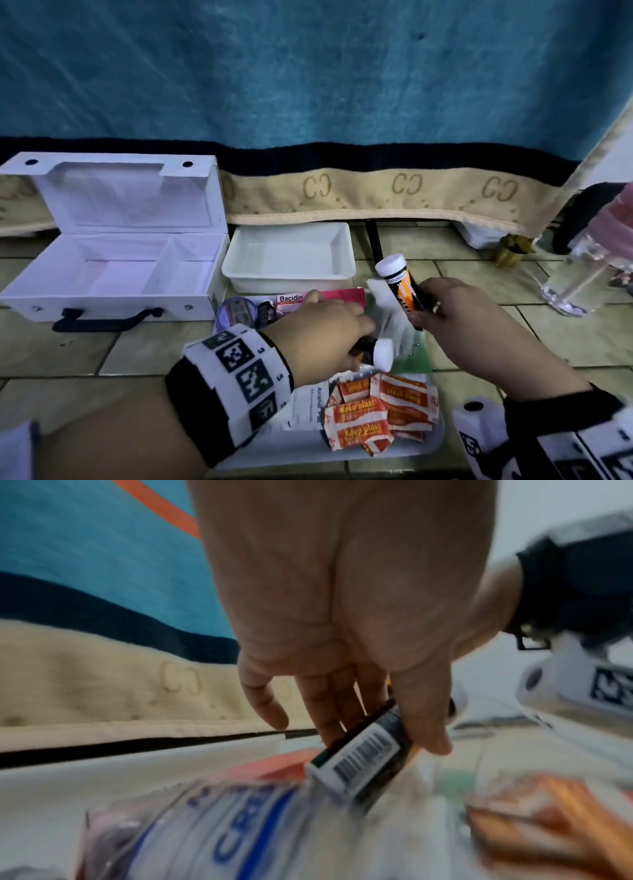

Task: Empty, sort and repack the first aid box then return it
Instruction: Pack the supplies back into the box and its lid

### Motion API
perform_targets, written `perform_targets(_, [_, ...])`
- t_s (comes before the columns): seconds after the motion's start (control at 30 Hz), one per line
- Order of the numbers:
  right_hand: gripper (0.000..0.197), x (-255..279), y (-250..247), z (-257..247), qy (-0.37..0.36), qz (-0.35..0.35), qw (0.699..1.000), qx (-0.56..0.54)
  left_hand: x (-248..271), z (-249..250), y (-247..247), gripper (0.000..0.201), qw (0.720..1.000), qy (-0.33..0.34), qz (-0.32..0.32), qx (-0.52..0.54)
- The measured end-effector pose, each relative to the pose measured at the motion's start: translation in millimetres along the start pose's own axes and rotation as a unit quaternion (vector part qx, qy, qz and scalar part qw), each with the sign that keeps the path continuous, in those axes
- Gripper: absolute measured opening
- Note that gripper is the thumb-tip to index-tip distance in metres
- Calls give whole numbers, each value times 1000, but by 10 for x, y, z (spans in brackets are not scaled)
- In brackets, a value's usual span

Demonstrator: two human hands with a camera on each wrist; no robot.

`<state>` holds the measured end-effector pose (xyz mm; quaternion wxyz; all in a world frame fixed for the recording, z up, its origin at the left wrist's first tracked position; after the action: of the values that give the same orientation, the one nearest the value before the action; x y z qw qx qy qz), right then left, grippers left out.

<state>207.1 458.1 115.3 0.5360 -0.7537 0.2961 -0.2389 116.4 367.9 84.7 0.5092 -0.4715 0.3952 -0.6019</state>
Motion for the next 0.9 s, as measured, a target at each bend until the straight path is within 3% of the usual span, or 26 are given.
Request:
perform_targets(0.1, [7,-37,-130,-66,-14,17,999,-30,167,-60,-294,45,989,-20,93,114])
perform_targets(0.2, [10,-93,-245,-272,-16,34,996,-80,464,-246,-609,35,954,-50,211,208])
perform_targets(0.37, [22,-121,-198,-928,-48,37,976,-207,1130,-796,-926,22,899,-134,347,231])
perform_targets(0.5, [33,-151,57,-1612,-76,11,946,-315,1806,-1472,-1075,25,825,-209,444,279])
perform_targets(0.57, [42,-212,227,-1949,-79,2,928,-364,2098,-1835,-1081,38,778,-210,478,349])
perform_targets(0.63, [48,-296,396,-2278,-74,4,912,-405,2335,-2175,-1066,48,751,-211,482,399])
perform_targets(0.73, [44,-416,670,-2824,-56,-9,881,-470,2538,-2611,-977,39,770,-220,440,407])
perform_targets(0.83, [24,-547,953,-3323,-24,-28,850,-525,2627,-2932,-821,30,796,-212,389,412])
perform_targets(0.9, [16,-634,1156,-3552,11,-29,837,-547,2623,-3074,-682,25,839,-202,343,371])
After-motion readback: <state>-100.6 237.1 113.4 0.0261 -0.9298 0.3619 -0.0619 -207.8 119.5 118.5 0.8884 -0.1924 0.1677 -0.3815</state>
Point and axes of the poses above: each hand's wrist, its own x-axis away from the middle knuckle, its own y-axis out of the palm, z = x × y, the point moved 8 cm from there along -x, towards the middle knuckle, and after that the axes turned 7 degrees about x, right-handed, at the moved point
